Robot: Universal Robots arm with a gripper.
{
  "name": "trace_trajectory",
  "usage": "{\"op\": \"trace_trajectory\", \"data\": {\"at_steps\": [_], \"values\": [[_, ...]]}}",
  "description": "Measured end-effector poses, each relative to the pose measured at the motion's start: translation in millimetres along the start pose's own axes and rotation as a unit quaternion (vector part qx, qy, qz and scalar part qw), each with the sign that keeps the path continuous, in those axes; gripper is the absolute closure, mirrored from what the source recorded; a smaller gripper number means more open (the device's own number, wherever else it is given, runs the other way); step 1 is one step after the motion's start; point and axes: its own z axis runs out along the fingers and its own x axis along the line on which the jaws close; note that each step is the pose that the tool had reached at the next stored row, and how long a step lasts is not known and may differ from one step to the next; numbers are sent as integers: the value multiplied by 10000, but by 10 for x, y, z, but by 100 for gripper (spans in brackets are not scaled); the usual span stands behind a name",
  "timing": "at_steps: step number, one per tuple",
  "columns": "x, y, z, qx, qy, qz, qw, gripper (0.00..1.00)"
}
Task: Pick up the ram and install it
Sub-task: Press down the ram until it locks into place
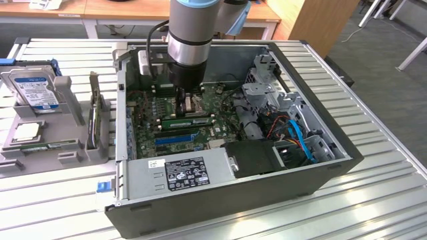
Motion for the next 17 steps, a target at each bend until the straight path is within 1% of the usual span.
{"op": "trace_trajectory", "data": {"at_steps": [11, 17], "values": [[4, -2, 75, 0, 1, 0, 10000, 90], [4, -3, 80, 0, 1, 0, 10000, 90]]}}
